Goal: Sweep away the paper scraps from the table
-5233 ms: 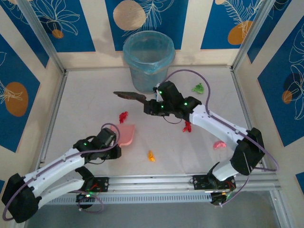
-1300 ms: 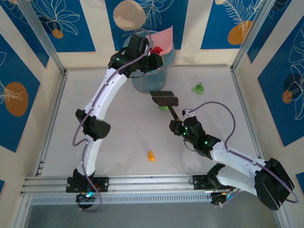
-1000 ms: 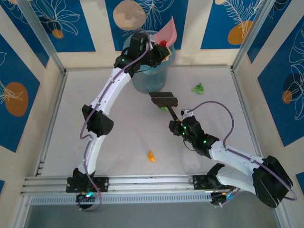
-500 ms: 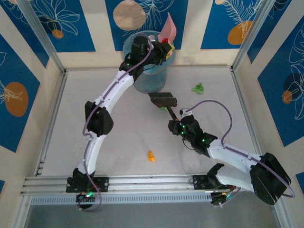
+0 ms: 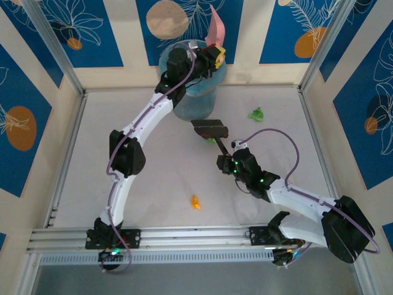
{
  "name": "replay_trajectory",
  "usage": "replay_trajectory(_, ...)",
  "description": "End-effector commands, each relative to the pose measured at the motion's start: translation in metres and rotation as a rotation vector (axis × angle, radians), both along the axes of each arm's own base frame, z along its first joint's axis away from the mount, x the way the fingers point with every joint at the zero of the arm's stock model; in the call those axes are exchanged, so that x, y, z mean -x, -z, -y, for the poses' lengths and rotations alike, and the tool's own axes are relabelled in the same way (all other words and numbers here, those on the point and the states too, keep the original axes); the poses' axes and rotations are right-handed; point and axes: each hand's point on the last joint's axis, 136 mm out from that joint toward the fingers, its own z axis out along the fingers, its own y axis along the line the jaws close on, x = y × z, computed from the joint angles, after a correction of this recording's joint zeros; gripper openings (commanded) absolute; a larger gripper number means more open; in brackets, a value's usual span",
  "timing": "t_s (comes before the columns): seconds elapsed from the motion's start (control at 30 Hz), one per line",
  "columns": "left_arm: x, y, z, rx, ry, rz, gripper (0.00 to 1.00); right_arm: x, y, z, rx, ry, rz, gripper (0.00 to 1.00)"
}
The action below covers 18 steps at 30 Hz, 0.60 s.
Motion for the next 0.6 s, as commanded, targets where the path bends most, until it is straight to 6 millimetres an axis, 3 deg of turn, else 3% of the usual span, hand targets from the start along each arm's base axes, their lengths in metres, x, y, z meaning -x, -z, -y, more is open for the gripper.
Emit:
replay_trajectory(0.0, 0.030, -0.059, -0.016, 0.108, -0.004, 0.106, 0.00, -0.011, -0.030, -0.010, -0.037, -0.012, 0.082, 0.00)
replay_trajectory(0.2, 0.032, -0.066, -0.039, 0.198, -0.044, 0.128, 0.00, -0.012, -0.029, -0.010, -0.028, -0.012, 0.078, 0.00)
replay_trajectory(0.37, 0.034, -0.066, -0.037, 0.195, -0.026, 0.145, 0.00, -0.012, -0.030, -0.010, -0.027, -0.010, 0.080, 0.00)
replay_trajectory(0.57, 0.050, -0.082, -0.034, 0.202, 0.018, 0.198, 0.00, -0.012, -0.028, -0.011, -0.025, -0.011, 0.075, 0.00)
